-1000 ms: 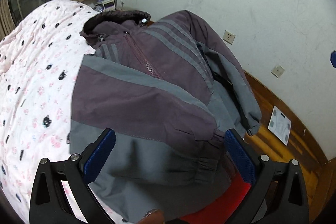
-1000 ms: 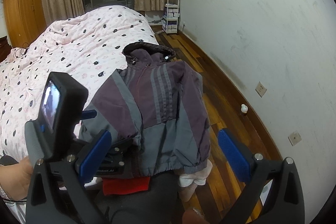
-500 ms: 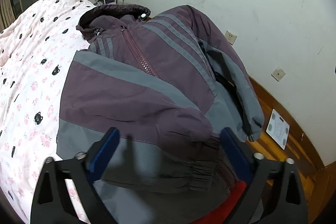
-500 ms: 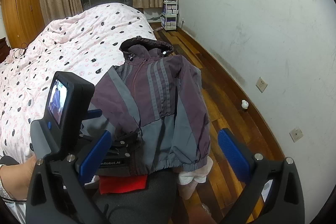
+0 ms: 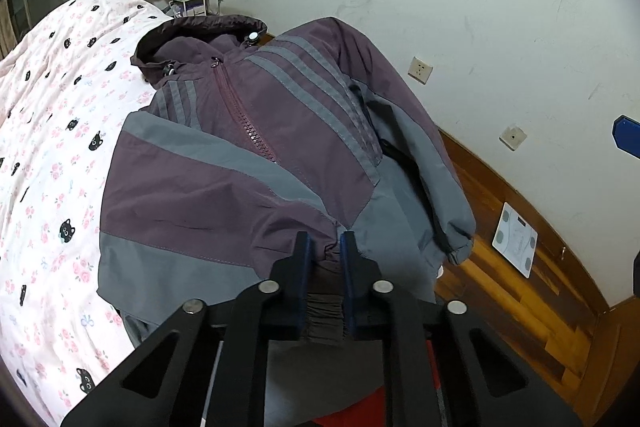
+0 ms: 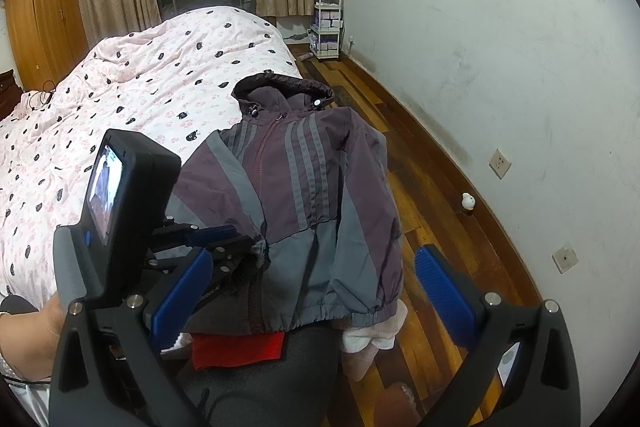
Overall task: Fold clothes
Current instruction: 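Lower the left gripper onto the jacket sleeve cuff and close it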
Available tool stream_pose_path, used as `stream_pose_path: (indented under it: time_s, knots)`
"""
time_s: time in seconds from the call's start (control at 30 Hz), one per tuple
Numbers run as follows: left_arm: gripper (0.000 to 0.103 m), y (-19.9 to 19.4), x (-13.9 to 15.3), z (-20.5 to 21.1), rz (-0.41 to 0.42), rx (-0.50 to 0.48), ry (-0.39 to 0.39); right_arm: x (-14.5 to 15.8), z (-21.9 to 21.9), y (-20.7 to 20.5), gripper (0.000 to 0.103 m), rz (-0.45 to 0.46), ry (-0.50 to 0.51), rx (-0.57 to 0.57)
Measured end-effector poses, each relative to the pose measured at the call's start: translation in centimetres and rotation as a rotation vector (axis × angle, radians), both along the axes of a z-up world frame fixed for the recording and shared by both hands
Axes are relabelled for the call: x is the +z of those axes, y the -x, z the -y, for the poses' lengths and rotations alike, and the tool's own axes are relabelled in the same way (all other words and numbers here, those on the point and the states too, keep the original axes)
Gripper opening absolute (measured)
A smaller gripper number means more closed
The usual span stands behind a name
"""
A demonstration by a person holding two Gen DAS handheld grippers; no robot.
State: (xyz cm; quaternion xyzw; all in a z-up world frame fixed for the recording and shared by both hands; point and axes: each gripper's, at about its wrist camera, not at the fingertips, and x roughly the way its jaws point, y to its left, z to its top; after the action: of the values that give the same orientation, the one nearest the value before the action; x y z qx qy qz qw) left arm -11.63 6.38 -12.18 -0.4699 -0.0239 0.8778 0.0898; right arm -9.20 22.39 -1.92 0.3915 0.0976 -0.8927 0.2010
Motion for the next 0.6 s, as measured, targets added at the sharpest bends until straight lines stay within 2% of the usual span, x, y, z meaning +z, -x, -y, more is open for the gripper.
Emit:
stream_pose_path:
  time_s: [0.37, 0.5, 0.53, 0.6]
  knots:
    - [0.000, -0.2, 0.5, 3.7, -0.006, 0.067, -0.060, -0.1, 0.5, -0.1, 0.103, -0.001, 0.001, 0.011]
    - [0.001, -0.3, 0.5, 3.9, 0.013, 0.032, -0.099, -0.2, 0.7, -0.1, 0.103, 0.004, -0.001, 0.016]
    - [0.003, -0.5, 0.5, 3.5, 0.009, 0.012, -0.092, -0.3, 0.7, -0.1, 0.103, 0.004, -0.003, 0.016]
    - [0.016, -0.9, 0.4, 2.5, 0.007, -0.020, -0.066, -0.3, 0.8, 0.0, 0.103, 0.006, -0.003, 0.017]
